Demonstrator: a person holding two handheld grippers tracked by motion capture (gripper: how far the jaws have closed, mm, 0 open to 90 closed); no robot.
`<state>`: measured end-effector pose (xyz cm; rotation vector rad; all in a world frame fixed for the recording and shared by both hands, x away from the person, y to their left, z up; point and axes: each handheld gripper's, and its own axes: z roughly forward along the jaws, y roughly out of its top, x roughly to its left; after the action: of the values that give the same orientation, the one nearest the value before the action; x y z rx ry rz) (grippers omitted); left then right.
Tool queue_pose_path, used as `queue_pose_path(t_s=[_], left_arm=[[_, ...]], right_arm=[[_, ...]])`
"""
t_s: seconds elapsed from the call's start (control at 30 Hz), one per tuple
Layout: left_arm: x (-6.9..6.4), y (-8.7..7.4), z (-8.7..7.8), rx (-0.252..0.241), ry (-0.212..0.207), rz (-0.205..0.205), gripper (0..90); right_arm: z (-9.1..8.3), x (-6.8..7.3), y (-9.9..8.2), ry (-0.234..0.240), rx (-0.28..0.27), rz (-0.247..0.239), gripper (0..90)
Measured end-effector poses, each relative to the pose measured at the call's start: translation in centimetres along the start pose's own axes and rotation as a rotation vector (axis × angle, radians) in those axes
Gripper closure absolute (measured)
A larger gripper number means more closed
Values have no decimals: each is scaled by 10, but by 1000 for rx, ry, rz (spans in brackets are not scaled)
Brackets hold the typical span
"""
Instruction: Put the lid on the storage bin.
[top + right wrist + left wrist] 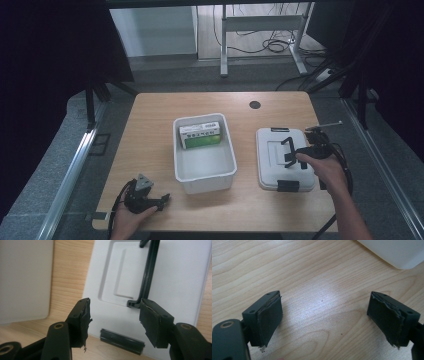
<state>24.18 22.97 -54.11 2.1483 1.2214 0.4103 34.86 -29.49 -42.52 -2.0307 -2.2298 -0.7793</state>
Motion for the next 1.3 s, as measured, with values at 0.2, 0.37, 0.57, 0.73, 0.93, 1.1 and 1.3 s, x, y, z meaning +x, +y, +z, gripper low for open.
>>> queue_pose_path(t_s=[0.2,0.37,0.57,0.73,0.93,1.1,1.3], left_arm=[[0,0,0,-1,-1,1,129],[0,0,0,-1,-2,2,128],[0,0,0,-1,-2,3,128],[0,0,0,-1,-2,3,128],[0,1,1,-1,-1,2,128],[0,1,1,-1,-2,3,128],[0,1,1,-1,-2,2,128]], right_arm=[[7,-1,11,-30,34,-3,428],[11,-3,18,-38,49,2,435],[16,-7,28,-74,65,7,449],[17,-11,36,-98,86,14,466],[20,-17,46,-108,96,37,500],[24,-20,51,-115,115,44,529],[33,-28,56,-126,150,63,578]])
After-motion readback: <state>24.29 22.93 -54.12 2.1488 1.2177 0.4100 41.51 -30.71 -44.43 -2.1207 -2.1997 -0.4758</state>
